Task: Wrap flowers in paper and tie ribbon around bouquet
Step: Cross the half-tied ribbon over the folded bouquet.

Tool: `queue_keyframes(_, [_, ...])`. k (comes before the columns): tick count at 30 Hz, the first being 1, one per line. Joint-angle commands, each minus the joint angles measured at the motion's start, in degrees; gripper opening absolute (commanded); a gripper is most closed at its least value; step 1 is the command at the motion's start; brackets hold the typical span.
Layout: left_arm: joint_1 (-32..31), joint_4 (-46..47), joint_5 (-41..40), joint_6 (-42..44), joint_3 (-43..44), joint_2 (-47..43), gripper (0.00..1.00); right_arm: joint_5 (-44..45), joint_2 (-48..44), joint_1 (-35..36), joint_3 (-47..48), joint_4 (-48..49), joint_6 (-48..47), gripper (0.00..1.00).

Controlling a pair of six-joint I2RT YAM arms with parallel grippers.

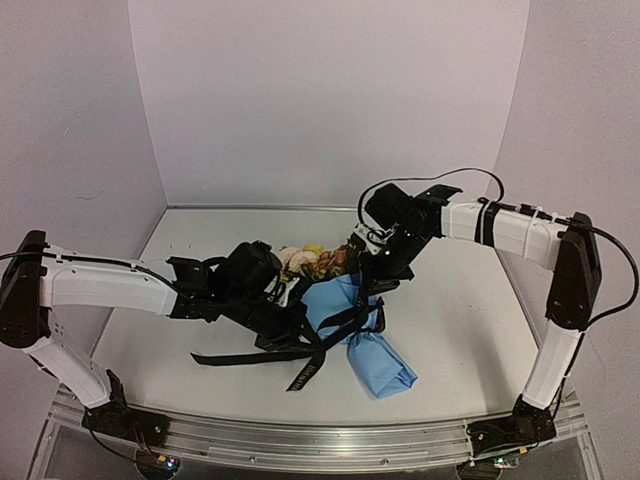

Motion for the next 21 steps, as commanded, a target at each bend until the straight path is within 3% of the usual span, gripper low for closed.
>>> queue_keyframes(1, [-1.69,-0.92,4.89,0.8,4.99,1.58,0.0,-0.65,3.91,-1.06,3.92,-1.61,-0.88,0.0])
queue_keyframes(7, [-1.65,3.0,9.92,4.19,12.82,8.06,0.0,-6.78,10.34,-2.04,8.37,-3.53,0.61,0.0])
queue_keyframes(12, [-1.65,6.39,8.31,7.96,21.91,16.67,0.0,-10.96,12.77,-2.37,8.35,-3.58,1.34,0.0])
queue_keyframes(18, [-1.71,26.73,3.12,5.4,19.34,20.85,0.0,-15.89,13.57,-3.37,8.59,-3.53,0.97,0.0])
queue_keyframes(21, [-1.75,29.7,0.04,6.59,18.84,22.82,0.0,-17.57,13.38,-3.92,8.77,-3.59,0.88,0.0])
